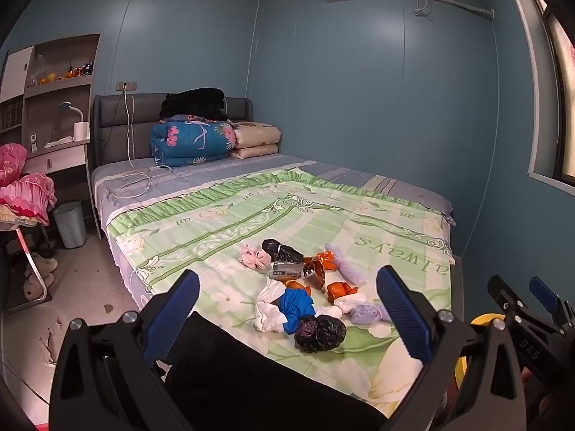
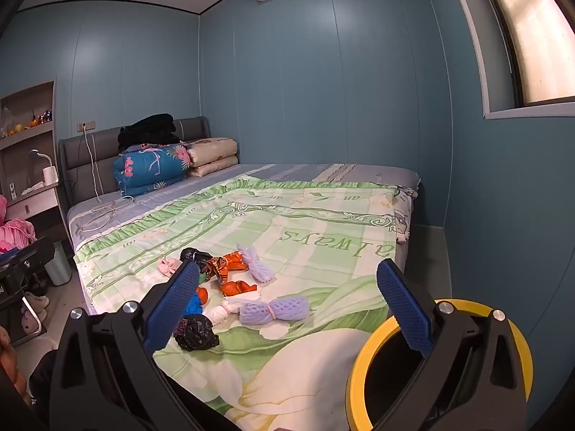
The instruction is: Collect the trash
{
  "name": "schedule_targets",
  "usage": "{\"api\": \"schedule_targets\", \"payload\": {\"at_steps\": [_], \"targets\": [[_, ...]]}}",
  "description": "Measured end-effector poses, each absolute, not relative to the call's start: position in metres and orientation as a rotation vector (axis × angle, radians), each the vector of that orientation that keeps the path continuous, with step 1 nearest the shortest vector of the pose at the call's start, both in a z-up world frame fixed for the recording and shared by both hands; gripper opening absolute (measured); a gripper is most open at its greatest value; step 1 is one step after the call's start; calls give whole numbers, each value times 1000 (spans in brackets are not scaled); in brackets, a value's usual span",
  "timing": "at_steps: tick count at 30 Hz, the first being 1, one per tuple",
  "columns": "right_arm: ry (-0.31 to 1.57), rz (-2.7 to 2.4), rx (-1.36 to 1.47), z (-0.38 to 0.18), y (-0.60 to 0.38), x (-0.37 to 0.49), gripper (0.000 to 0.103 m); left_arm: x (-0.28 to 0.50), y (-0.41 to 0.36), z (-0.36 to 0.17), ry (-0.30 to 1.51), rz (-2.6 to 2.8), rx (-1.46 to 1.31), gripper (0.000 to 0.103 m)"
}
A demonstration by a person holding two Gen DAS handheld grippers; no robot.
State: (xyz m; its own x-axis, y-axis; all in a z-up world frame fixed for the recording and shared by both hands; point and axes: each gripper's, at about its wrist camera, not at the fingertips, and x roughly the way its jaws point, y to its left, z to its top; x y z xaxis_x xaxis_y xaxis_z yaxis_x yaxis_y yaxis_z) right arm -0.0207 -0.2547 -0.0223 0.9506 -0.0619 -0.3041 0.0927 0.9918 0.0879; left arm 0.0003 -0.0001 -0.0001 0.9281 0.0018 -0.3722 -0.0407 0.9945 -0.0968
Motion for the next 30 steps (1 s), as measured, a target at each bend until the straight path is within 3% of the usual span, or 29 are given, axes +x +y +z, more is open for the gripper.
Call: {"api": "schedule_targets", "payload": {"at_steps": [30], "targets": [[311, -77, 105, -24, -254, -19, 95, -1, 1, -4, 374, 28, -99, 95]]}}
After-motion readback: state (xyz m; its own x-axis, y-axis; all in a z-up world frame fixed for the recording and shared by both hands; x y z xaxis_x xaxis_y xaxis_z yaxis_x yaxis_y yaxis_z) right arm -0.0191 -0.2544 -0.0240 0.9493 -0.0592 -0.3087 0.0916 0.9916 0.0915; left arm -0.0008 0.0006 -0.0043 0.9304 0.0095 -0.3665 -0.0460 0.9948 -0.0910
